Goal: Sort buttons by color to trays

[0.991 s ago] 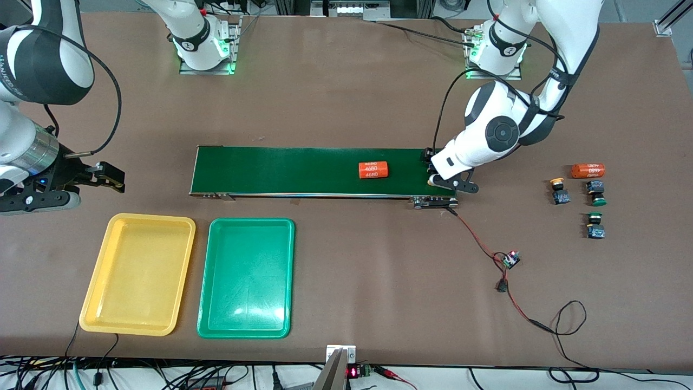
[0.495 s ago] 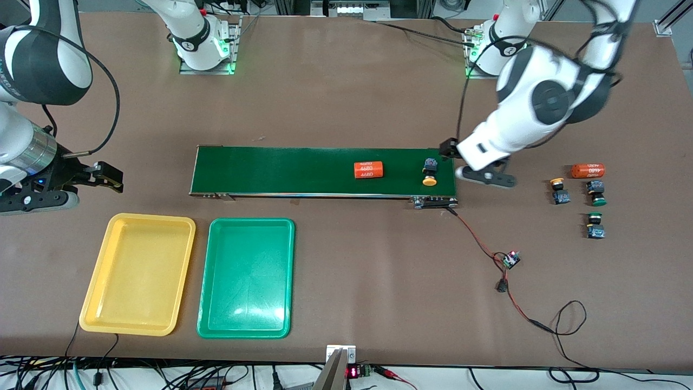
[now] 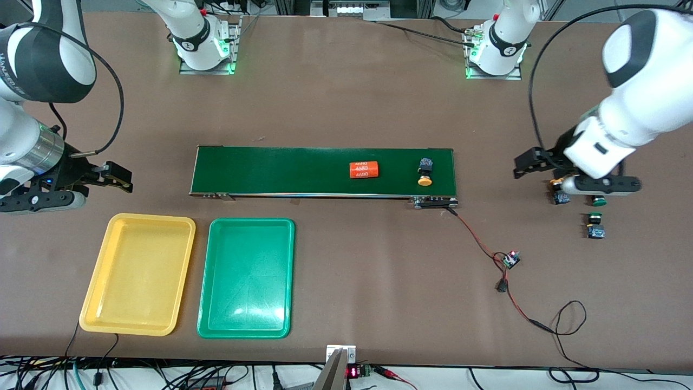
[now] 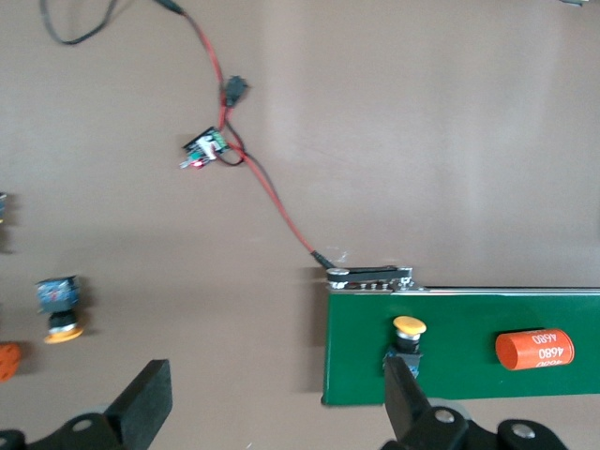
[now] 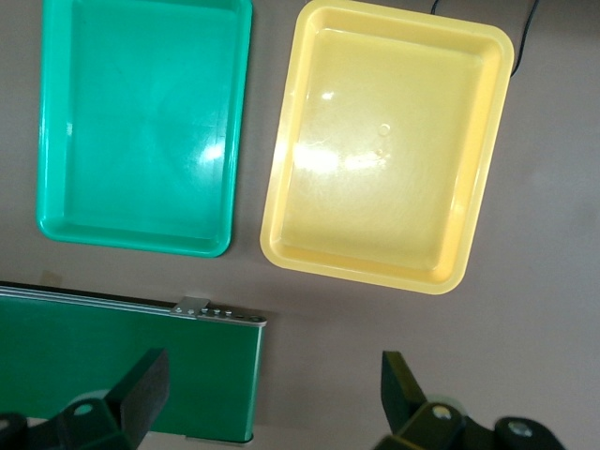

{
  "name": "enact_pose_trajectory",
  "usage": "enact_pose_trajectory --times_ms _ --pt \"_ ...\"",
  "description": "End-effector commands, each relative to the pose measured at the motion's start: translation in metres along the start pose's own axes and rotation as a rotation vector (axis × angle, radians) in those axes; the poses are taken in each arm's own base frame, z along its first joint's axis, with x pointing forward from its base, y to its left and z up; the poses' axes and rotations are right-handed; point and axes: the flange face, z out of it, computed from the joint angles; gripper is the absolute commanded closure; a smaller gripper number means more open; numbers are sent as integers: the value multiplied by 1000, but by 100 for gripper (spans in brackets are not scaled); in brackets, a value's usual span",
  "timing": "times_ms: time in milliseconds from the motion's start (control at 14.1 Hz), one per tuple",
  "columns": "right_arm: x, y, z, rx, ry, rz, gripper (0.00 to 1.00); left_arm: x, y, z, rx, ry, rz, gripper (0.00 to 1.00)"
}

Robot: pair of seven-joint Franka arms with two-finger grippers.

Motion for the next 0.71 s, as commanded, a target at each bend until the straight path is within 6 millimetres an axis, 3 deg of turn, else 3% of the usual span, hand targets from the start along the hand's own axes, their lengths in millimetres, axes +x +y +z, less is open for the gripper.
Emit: enact_pose_trajectory --times_ms 0,142,425,566,637 --pt "1 -25 -2 17 4 36 0 8 -18 -18 7 -16 -25 0" --pt "1 -53 -1 19 3 70 0 15 -37 -20 9 -11 -57 0" --pt "3 -110 11 64 -4 128 0 14 -48 -17 107 -26 -46 0" --pt "3 -124 19 63 -12 123 0 18 -62 -19 112 -19 -59 0" --pt "3 -122 20 61 -13 116 0 21 -64 -26 116 -3 -60 0"
